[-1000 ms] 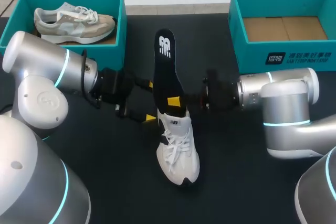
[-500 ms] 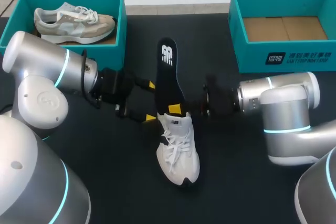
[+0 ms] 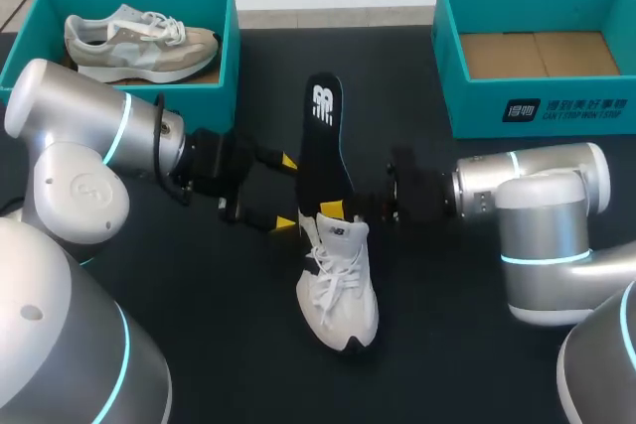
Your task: Take the shoe out of the shoebox, open the shoe tongue, remove and reinsert the insole, then place the shoe into the shoebox
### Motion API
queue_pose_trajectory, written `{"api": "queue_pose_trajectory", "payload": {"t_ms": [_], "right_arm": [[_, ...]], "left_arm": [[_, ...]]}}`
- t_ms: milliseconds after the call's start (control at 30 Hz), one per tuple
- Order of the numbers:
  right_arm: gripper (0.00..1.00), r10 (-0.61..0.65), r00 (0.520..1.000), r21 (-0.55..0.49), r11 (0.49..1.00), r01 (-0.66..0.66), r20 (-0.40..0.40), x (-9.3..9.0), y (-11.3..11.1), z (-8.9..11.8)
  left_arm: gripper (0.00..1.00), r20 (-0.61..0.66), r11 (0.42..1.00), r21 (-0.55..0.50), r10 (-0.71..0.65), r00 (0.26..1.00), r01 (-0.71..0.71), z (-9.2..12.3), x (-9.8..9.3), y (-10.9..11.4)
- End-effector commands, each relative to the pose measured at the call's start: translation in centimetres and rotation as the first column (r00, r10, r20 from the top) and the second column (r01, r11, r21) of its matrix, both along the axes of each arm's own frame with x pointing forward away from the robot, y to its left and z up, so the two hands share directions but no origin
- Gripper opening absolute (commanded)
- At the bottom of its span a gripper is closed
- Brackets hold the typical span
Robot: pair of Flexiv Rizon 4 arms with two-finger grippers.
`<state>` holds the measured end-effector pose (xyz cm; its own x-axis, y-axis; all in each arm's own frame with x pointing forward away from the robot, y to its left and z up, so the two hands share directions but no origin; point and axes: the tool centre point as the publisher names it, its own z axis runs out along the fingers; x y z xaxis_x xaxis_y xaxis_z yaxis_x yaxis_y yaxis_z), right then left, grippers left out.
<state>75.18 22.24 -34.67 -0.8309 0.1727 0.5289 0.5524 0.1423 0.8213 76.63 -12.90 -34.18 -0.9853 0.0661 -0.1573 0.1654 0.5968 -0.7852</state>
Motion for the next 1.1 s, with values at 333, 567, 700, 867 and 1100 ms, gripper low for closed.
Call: {"api": "queue_pose_trajectory", "payload": {"t_ms": [333, 567, 700, 867, 1100], "right_arm": [[0.39, 0.004, 0.999, -0.007, 1.000, -0.004, 0.043, 0.6, 0.1, 1.2], [0.40, 0.011, 0.997, -0.008, 1.000, -0.011, 0.074, 1.5, 0.1, 2.0], [0.41, 0.018, 0.996, -0.013, 1.000, -0.017, 0.085, 2.4, 0.2, 2.2], [0.40, 0.038, 0.995, -0.015, 0.999, -0.037, 0.094, 3.4, 0.5, 2.3], [0.00, 0.046, 0.996, -0.025, 0.999, -0.044, 0.078, 3.4, 0.2, 2.4]], "left_arm": [[1.00, 0.001, 1.000, 0.001, 0.001, 1.000, -0.001, -0.1, 0.0, -0.1], [1.00, 0.001, 1.000, 0.001, 0.001, 1.000, -0.001, -0.1, 0.0, -0.1], [1.00, 0.001, 1.000, 0.001, 0.001, 1.000, -0.001, -0.1, 0.0, -0.1], [1.00, 0.001, 1.000, 0.001, 0.001, 1.000, -0.001, -0.1, 0.0, -0.1], [1.00, 0.001, 1.000, 0.001, 0.001, 1.000, -0.001, -0.1, 0.0, -0.1]]}}
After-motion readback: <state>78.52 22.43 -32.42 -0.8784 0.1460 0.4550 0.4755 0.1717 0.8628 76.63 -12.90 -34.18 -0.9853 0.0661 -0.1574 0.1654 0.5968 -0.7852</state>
